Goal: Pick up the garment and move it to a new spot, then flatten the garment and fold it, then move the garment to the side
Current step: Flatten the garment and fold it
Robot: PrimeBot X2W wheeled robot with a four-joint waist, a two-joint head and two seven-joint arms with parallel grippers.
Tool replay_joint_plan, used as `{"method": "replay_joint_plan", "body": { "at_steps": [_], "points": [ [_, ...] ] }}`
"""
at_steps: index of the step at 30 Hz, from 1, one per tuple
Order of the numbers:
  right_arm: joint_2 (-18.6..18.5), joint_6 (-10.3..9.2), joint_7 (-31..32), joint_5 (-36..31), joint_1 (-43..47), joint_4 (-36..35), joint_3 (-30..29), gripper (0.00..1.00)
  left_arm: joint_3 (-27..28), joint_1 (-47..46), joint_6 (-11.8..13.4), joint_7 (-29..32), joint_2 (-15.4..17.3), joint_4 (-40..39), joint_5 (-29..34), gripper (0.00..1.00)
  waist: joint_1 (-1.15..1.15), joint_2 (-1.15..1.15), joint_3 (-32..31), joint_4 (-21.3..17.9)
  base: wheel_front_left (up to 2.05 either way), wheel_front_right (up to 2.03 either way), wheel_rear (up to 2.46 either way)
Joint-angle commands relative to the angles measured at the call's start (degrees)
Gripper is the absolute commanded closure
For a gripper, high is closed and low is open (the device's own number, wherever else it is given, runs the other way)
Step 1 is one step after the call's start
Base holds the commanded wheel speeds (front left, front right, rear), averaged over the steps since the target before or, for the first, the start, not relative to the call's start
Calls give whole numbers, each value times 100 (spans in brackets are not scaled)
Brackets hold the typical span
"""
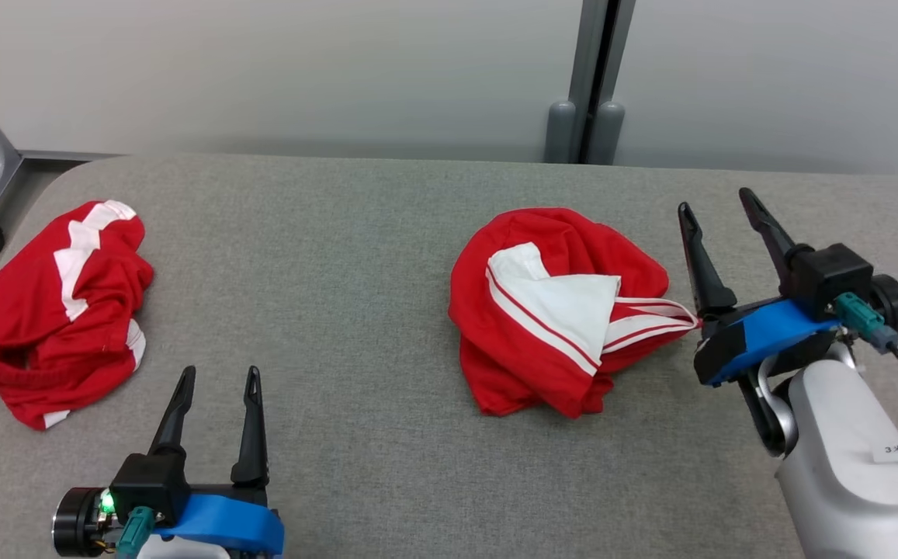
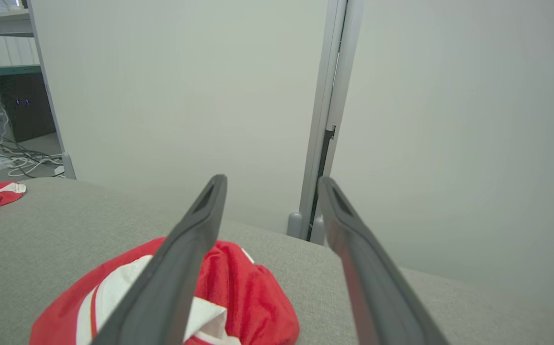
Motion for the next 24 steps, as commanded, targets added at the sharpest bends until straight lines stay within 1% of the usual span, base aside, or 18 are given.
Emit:
{"method": "replay_joint_plan", "body": {
  "at_steps": [1, 6, 7, 10, 14, 20, 24],
  "points": [
    [-93, 3, -10, -29, -184, 292, -41, 0, -19, -108, -19, -15, -11, -23, -20, 0, -1, -1, 120, 136, 0, 0, 0],
    [-186, 2, -5, -58, -606, 1466, -52, 0, -80, -201, 9, -15, -15, -38, -14, 0, -1, -1, 285, 294, 0, 0, 0],
    [-186, 2, -5, -58, -606, 1466, -52, 0, -80, -201, 9, -15, -15, -38, -14, 0, -1, -1, 285, 294, 0, 0, 0],
    [-254, 2, -6, -5, -811, 2109, -27, 0, -122, -267, 14, -16, -20, -56, -31, 0, -1, -1, 404, 353, 0, 0, 0],
    [-205, 2, -8, 53, -945, 2803, 90, 0, -136, -304, 39, -15, -22, -76, -46, 0, -1, -1, 510, 359, 0, 0, 0],
    [-67, 2, -7, 236, -985, 3559, 369, 0, -156, -392, 39, -15, -26, -33, -36, 0, -1, -1, 530, 259, 0, 0, 0],
    [43, 2, -6, 355, -899, 3870, 631, 0, -171, -394, 48, -15, -26, -52, -34, 0, -1, -1, 470, 182, 0, 0, 0]
  ]
}}
